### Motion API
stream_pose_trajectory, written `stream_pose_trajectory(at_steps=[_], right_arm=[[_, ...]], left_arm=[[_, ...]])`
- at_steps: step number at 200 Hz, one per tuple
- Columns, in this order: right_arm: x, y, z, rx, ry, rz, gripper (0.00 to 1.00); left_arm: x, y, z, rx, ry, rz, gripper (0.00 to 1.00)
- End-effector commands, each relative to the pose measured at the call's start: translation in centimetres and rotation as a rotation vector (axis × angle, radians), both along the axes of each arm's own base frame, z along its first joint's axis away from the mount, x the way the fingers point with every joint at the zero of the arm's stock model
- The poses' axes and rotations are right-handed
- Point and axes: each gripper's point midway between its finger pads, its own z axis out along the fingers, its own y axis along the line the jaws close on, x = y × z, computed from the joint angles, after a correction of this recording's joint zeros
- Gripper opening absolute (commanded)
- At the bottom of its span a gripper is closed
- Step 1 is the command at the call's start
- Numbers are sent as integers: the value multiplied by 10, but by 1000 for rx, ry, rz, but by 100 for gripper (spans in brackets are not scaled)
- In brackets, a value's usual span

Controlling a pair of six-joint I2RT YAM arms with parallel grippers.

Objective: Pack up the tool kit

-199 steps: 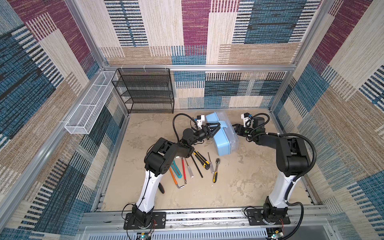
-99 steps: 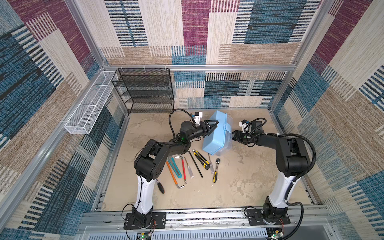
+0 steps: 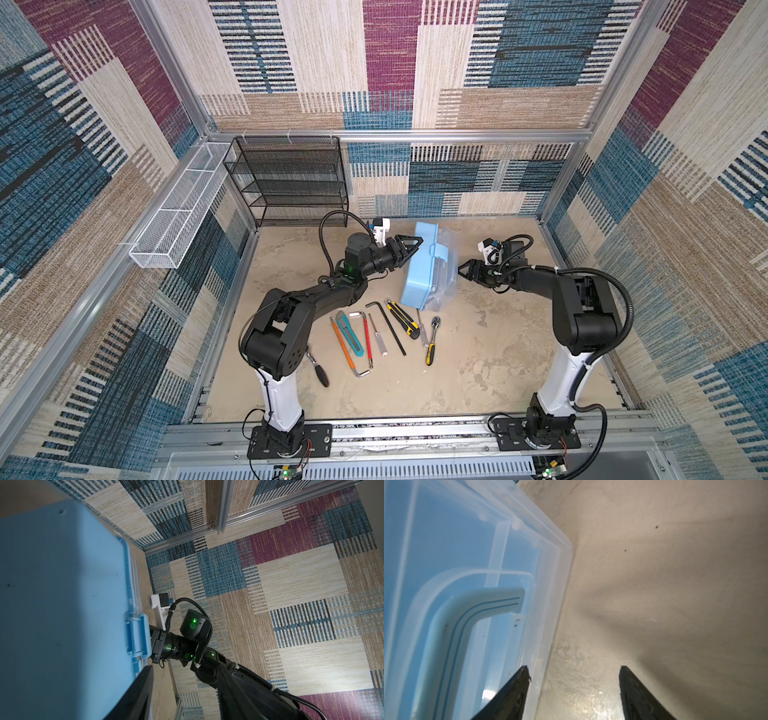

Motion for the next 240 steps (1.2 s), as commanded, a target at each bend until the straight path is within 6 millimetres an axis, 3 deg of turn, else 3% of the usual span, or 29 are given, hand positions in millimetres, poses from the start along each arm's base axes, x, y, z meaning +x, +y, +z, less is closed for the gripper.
stream_pose_trajectory(at_steps=[1, 25, 85, 130, 202, 240], right_arm=[[3, 4, 10, 30, -22, 4, 72], [4, 5, 15, 46, -28, 3, 73], [0, 11, 27, 97, -34, 17, 73], [-3, 19, 37, 167, -32, 32, 71], [-4, 33, 47, 235, -30, 65, 69], [-1, 43, 70, 282, -76, 89, 69]], left_arm=[[-4, 6, 2, 73, -32, 3, 53], [-6, 13, -1, 156, -12, 12, 53], [-11, 26, -52, 360, 116, 12, 52], [-10, 29, -73, 414, 157, 17, 52], [-13, 6, -86, 425, 185, -50, 55], [-11, -7, -93, 419, 198, -81, 54]])
